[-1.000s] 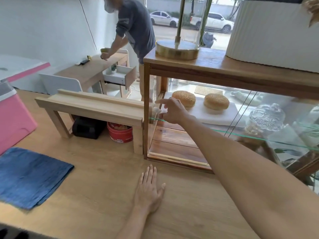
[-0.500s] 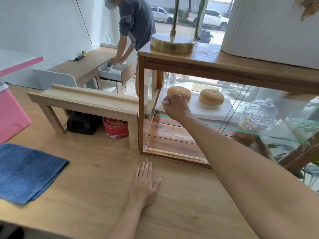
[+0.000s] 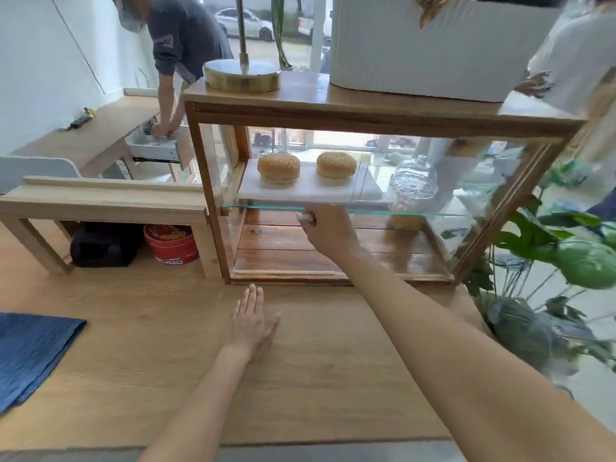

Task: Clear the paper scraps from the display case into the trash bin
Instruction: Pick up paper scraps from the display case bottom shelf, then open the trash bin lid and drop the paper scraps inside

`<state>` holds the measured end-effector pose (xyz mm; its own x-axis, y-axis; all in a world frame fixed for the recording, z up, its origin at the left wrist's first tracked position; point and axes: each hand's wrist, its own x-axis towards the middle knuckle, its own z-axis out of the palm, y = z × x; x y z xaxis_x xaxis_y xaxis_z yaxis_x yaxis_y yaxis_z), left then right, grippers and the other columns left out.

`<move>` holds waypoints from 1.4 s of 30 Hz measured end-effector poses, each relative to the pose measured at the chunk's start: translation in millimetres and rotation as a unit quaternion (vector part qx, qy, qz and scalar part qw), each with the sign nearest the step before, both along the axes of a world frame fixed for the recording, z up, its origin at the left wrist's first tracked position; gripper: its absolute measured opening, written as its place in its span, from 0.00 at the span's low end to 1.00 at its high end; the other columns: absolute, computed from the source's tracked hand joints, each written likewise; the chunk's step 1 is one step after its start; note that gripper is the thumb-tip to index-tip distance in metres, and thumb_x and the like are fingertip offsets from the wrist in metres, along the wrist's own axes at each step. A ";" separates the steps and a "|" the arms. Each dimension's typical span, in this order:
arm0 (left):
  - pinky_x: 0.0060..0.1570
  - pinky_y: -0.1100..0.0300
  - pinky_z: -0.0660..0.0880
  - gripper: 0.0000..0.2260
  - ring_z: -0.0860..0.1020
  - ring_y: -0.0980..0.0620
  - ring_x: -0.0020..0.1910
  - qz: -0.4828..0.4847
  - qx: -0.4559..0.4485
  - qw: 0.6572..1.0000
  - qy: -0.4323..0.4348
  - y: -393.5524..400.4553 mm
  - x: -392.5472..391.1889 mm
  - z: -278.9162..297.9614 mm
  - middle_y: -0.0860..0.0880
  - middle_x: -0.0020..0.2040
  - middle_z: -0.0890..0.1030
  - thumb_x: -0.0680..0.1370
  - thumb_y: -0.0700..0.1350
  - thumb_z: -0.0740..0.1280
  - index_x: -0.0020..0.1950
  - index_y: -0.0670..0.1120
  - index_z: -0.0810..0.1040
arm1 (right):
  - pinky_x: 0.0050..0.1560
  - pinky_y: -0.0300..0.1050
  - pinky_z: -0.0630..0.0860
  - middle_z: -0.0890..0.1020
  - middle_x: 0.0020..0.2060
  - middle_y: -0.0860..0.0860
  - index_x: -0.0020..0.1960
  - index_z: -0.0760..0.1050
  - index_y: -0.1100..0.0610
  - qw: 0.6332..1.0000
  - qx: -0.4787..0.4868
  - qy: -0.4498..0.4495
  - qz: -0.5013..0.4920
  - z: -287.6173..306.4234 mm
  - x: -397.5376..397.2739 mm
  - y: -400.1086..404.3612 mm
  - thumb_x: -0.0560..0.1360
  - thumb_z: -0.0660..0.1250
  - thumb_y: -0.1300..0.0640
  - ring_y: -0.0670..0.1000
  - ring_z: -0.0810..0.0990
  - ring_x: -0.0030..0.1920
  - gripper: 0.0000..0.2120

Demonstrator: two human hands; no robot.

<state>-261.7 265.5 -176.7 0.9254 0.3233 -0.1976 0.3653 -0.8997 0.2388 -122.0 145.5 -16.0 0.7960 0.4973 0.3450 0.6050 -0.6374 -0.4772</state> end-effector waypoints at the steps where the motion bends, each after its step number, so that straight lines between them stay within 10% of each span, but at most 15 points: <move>1: 0.76 0.55 0.40 0.40 0.39 0.49 0.78 -0.005 0.002 1.000 0.002 -4.8 0.4 3.1 0.43 0.78 0.38 0.77 0.67 0.38 0.78 0.40 0.39 | 0.44 0.48 0.76 0.83 0.38 0.58 0.40 0.78 0.60 1.000 -0.008 0.007 -0.011 -6.2 -4.6 -11.9 0.77 0.63 0.57 0.59 0.79 0.43 0.10; 21: 0.77 0.53 0.42 0.32 0.41 0.48 0.78 -0.326 0.006 0.945 -0.008 -256.1 27.8 41.3 0.43 0.79 0.41 0.82 0.58 0.46 0.78 0.40 0.41 | 0.42 0.47 0.75 0.82 0.45 0.56 0.48 0.80 0.60 0.886 -0.092 0.103 -0.443 -84.4 -146.6 -380.6 0.79 0.61 0.57 0.58 0.81 0.47 0.11; 32: 0.77 0.54 0.43 0.32 0.42 0.48 0.79 -0.477 -0.016 0.879 -0.009 -410.8 19.0 39.2 0.44 0.79 0.43 0.82 0.58 0.47 0.78 0.40 0.43 | 0.36 0.43 0.65 0.78 0.40 0.60 0.32 0.68 0.58 0.768 -0.075 0.204 -0.603 -104.8 -227.2 -523.5 0.77 0.59 0.66 0.57 0.74 0.39 0.15; 42: 0.77 0.51 0.46 0.32 0.45 0.48 0.79 -0.567 -0.009 0.824 -0.008 -490.7 59.3 19.9 0.43 0.79 0.46 0.82 0.58 0.47 0.78 0.40 0.45 | 0.40 0.43 0.68 0.81 0.47 0.60 0.52 0.75 0.60 0.682 -0.028 0.215 -0.698 -128.3 -261.2 -581.0 0.75 0.61 0.66 0.60 0.78 0.45 0.08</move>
